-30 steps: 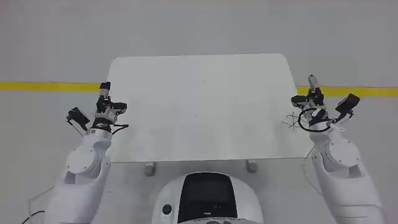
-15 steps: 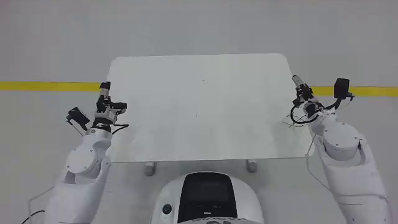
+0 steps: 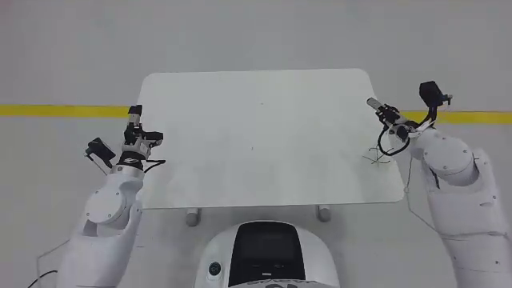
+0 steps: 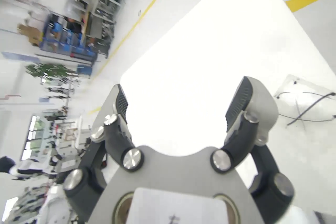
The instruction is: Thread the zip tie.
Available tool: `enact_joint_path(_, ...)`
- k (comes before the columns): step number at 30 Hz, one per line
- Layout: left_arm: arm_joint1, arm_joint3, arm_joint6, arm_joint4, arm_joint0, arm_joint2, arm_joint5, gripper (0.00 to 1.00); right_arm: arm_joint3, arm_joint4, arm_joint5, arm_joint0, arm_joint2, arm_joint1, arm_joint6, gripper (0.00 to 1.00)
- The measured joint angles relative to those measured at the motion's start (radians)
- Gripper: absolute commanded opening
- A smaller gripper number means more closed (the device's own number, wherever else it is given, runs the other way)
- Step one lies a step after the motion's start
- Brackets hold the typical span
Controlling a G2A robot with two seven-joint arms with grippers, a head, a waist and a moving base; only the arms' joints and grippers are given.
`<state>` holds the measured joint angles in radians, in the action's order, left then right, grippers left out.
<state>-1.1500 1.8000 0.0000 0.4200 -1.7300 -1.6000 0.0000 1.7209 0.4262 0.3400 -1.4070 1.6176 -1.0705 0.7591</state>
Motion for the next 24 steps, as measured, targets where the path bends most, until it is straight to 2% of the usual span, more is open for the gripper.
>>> enact_joint_path(4,0.0,0.0,0.0,0.0,0.0,0.0,0.0,1.0,-0.11,0.166,0.0,0.104,-0.026,-0.01,0.236,1.0)
enact_joint_path(5,0.0,0.0,0.0,0.0,0.0,0.0,0.0,1.0,-0.122,0.193,0.0,0.114,-0.024,-0.011,0.264,1.0)
enact_joint_path(16,0.0,0.0,0.0,0.0,0.0,0.0,0.0,1.0,-0.111,0.193,0.0,0.109,-0.019,-0.01,0.262,1.0)
enact_joint_path(20,0.0,0.0,0.0,0.0,0.0,0.0,0.0,1.0,-0.09,0.269,0.0,0.119,-0.014,-0.005,0.329,1.0)
enact_joint_path(24,0.0,0.0,0.0,0.0,0.0,0.0,0.0,1.0,-0.092,0.433,0.0,0.168,-0.062,-0.015,0.433,1.0)
